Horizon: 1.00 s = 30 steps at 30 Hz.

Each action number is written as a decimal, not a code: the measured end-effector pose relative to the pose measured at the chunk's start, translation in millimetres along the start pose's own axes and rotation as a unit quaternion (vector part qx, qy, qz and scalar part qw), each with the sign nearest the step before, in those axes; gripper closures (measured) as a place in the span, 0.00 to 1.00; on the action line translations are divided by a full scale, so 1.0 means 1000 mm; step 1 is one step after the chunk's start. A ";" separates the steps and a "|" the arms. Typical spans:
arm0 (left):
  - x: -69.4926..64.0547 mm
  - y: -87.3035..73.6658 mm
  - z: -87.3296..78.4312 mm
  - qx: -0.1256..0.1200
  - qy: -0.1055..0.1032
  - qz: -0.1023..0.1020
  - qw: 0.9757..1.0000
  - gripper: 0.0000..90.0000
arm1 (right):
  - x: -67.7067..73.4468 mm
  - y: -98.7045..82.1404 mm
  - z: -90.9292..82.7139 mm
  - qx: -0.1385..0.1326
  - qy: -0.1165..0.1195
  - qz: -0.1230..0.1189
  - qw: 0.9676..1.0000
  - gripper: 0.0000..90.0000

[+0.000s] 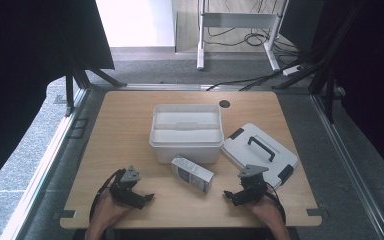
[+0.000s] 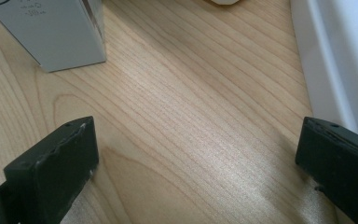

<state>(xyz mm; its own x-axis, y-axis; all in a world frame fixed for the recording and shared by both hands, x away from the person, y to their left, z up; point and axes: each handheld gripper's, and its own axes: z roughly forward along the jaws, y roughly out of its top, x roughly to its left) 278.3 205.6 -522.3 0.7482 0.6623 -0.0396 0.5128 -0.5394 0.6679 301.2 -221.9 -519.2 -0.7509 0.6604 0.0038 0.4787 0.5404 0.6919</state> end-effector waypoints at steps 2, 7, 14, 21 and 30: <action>0.000 0.000 0.000 0.000 0.000 -0.001 1.000 0.00 | 0.000 0.000 0.000 0.000 0.000 0.000 1.000 0.00; 0.000 0.000 0.000 -0.001 0.002 -0.004 1.000 0.00 | 0.000 0.000 0.000 0.000 0.000 0.000 1.000 0.00; 0.000 0.000 0.000 0.000 0.005 -0.006 1.000 0.00 | 0.000 0.000 0.000 0.000 0.000 0.000 1.000 0.00; 0.000 0.001 0.001 0.000 0.005 -0.007 1.000 0.00 | 0.000 0.000 0.000 0.001 0.001 0.000 1.000 0.00; 0.000 0.001 0.001 0.000 0.005 -0.008 1.000 0.00 | 0.001 0.007 -0.006 0.016 0.009 -0.002 1.000 0.02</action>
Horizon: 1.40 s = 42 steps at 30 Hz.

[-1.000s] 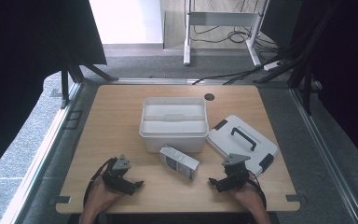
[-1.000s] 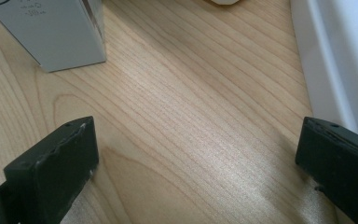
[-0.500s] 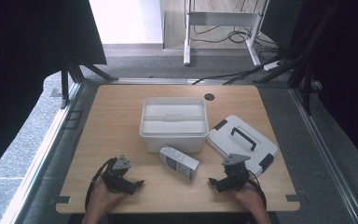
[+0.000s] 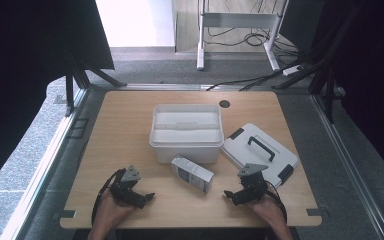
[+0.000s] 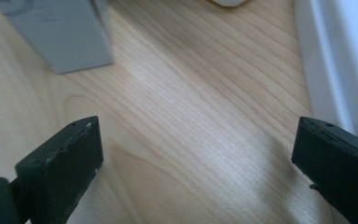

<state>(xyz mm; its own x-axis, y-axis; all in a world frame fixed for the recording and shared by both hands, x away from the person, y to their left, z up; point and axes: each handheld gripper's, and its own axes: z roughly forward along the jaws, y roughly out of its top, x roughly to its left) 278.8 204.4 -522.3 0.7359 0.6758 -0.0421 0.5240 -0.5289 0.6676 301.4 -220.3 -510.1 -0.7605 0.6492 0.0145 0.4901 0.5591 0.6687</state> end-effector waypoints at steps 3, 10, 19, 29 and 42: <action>0.000 0.000 0.000 0.000 0.000 0.000 1.000 0.00 | 0.003 0.007 -0.006 0.008 0.012 -0.009 1.000 0.03; 0.000 0.000 0.000 0.000 0.000 -0.001 1.000 0.00 | 0.011 0.029 -0.015 0.027 0.043 -0.025 0.998 0.06; 0.000 0.000 0.000 0.000 0.001 -0.002 1.000 0.00 | 0.028 0.069 -0.013 0.047 0.072 -0.058 0.995 0.06; 0.000 0.000 0.000 0.001 0.001 0.001 1.000 0.00 | 0.052 0.122 0.012 0.077 0.089 -0.112 0.987 0.15; 0.000 0.000 0.000 0.001 0.001 0.002 1.000 0.00 | 0.063 0.137 0.050 0.137 0.081 -0.143 0.977 0.61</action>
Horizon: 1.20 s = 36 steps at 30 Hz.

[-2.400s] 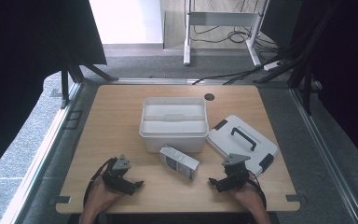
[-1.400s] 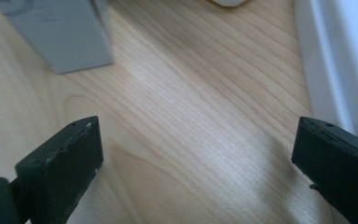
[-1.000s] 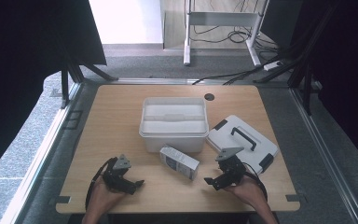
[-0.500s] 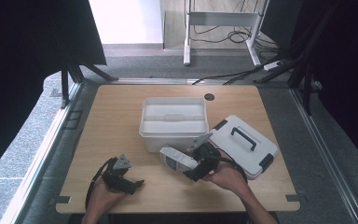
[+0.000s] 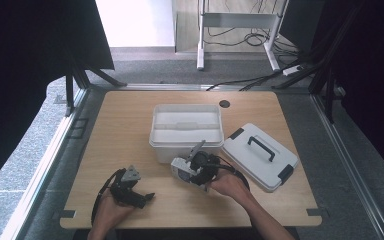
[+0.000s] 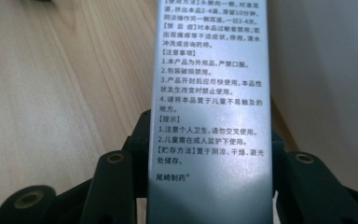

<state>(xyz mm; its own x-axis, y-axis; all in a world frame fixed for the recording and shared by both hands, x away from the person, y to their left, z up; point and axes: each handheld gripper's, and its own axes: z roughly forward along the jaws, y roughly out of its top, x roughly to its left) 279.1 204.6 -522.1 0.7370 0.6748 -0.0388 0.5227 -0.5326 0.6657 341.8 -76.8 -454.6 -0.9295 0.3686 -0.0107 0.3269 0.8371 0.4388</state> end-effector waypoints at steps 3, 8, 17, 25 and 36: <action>0.000 0.000 0.000 0.000 0.000 0.000 1.000 0.00 | 0.000 -0.002 -0.002 0.001 0.000 0.001 1.000 0.61; 0.000 0.000 0.000 -0.001 0.000 -0.002 1.000 0.00 | 0.006 -0.014 -0.015 -0.003 0.009 0.001 1.000 0.61; 0.000 0.000 0.000 0.000 0.000 -0.001 1.000 0.00 | 0.031 -0.038 -0.028 -0.004 0.015 -0.006 1.000 0.61; 0.000 0.000 0.000 0.000 0.000 -0.001 1.000 0.00 | 0.047 -0.056 -0.037 -0.009 0.014 -0.012 1.000 0.61; 0.000 0.000 0.000 0.000 0.000 -0.001 1.000 0.00 | 0.050 -0.062 -0.041 -0.009 0.032 -0.013 0.999 0.46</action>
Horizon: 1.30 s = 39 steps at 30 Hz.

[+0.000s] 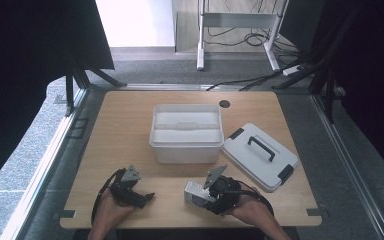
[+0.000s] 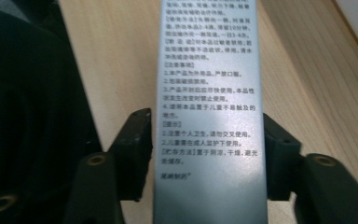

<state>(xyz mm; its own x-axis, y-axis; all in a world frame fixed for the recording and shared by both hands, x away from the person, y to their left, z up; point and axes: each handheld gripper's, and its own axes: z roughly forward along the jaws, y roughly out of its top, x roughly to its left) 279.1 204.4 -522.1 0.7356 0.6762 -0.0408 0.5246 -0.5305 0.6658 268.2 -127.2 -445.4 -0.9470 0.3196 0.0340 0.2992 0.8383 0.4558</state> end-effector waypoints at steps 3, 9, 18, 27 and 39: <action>0.000 0.000 0.000 0.000 0.000 0.000 1.000 0.00 | 0.000 0.004 -0.007 0.001 -0.001 -0.003 1.000 0.43; 0.000 0.000 0.000 0.000 0.000 0.000 1.000 0.00 | -0.007 0.010 -0.022 -0.011 0.010 0.008 1.000 0.41; 0.000 0.000 0.000 0.001 -0.001 0.000 1.000 0.00 | -0.019 0.019 -0.049 -0.042 0.010 0.016 0.999 0.41; 0.001 0.001 0.000 -0.004 -0.009 -0.005 1.000 0.00 | -0.056 -0.008 -0.042 -0.070 -0.020 0.077 0.994 0.38; 0.020 0.045 -0.013 -0.038 -0.039 0.001 0.999 0.01 | -0.094 -0.032 -0.018 -0.107 -0.076 0.123 0.984 0.15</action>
<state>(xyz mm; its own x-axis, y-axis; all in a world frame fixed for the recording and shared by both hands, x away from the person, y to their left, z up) 311.8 200.3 -482.9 0.7689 0.6323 -0.0950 0.4915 -0.4895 0.7203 346.0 -192.0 -447.3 -0.8155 0.5773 0.0408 0.4702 0.6198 0.6282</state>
